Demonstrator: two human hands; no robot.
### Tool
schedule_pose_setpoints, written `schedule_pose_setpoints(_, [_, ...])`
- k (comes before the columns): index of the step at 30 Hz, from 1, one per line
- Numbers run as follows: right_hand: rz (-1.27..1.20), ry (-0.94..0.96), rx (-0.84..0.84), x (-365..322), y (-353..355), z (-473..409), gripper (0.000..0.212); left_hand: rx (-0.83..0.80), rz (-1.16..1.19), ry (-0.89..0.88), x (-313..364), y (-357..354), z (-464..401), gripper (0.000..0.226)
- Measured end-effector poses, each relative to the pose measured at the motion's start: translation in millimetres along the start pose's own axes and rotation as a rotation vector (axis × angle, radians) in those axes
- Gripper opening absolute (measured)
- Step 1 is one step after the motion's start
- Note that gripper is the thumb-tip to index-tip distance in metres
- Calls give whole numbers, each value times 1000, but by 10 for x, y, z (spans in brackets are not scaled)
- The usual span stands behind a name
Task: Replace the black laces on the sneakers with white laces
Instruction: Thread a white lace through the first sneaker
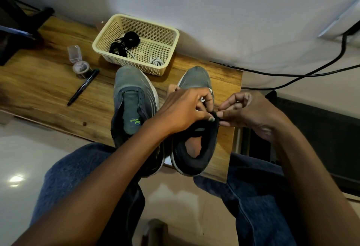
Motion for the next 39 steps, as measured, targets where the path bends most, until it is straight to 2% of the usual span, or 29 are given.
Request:
schedule_pose_setpoints(5, [-14, -4, -32, 31, -8, -15, 13, -93, 39, -48, -6, -44, -45, 19])
schedule_pose_setpoints(12, [-27, -16, -53, 66, -22, -24, 14, -132, 40, -45, -47, -81, -86, 13])
schedule_pose_setpoints(25, [-83, -57, -43, 113, -13, -36, 12, -1, -288, -119, 43, -21, -68, 19])
schedule_pose_setpoints(29, [48, -39, -52, 99, -28, -34, 7, -2, -335, -163, 88, -62, -45, 17])
schedule_pose_setpoints(35, [60, -18, -101, 75, -10, -27, 8, 76, -435, -267, 161, -7, -5, 29])
schedule_pose_setpoints(39, [52, 6, -106, 75, -19, -33, 6, 57, -477, -255, 180, 28, -21, 37])
Point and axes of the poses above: each hand's wrist, its own z-axis away from the middle knuckle, its own y-axis out of the back of the hand, x = y × z, the point moved 7 cm from there along -z, towards the middle knuckle, and after that the axes turned 12 degrees about z, right-handed, at the moved point
